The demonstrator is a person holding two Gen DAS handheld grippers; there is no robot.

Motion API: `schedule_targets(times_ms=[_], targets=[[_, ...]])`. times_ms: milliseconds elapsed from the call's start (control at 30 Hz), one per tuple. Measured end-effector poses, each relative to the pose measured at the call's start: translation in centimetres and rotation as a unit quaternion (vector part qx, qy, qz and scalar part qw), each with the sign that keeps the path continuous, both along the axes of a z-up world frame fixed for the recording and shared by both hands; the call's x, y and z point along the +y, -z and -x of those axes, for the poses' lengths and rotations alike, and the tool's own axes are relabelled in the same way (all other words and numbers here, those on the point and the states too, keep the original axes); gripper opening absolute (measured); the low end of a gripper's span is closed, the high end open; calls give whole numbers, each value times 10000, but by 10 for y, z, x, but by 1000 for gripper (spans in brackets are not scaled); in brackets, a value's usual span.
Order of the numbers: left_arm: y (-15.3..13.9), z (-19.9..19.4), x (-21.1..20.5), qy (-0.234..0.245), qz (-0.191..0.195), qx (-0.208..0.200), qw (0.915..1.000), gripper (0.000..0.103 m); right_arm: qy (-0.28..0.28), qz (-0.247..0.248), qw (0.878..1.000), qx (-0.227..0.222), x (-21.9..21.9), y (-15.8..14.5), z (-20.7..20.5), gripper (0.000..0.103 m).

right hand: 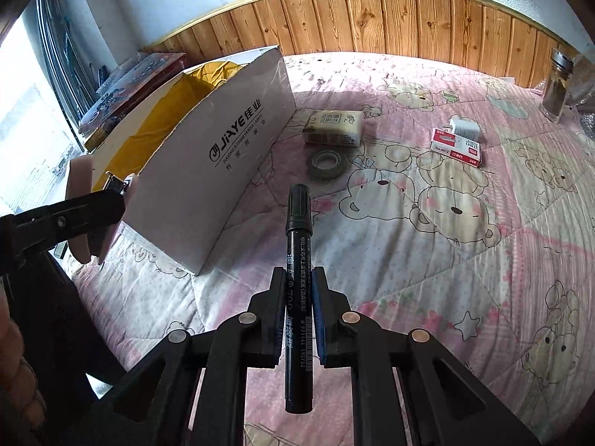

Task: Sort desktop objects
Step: 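Carry the pink stapler and black marker over the box with both tools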

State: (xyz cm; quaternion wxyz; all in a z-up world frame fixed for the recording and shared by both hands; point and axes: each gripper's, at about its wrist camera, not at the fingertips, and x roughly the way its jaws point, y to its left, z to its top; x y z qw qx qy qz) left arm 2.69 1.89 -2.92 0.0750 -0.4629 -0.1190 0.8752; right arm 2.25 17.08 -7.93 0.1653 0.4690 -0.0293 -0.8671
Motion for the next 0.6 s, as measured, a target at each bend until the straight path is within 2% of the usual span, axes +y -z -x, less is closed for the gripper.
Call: schedule_targets(times_ms=[233, 600], targets=[[-6, -6, -17, -69, -181, 77, 9998, 27, -214, -68, 9992, 328, -23, -31, -16, 15], [-16, -9, -59, -413, -316, 218, 9984, 27, -588, -150, 9959, 668, -56, -70, -17, 15]])
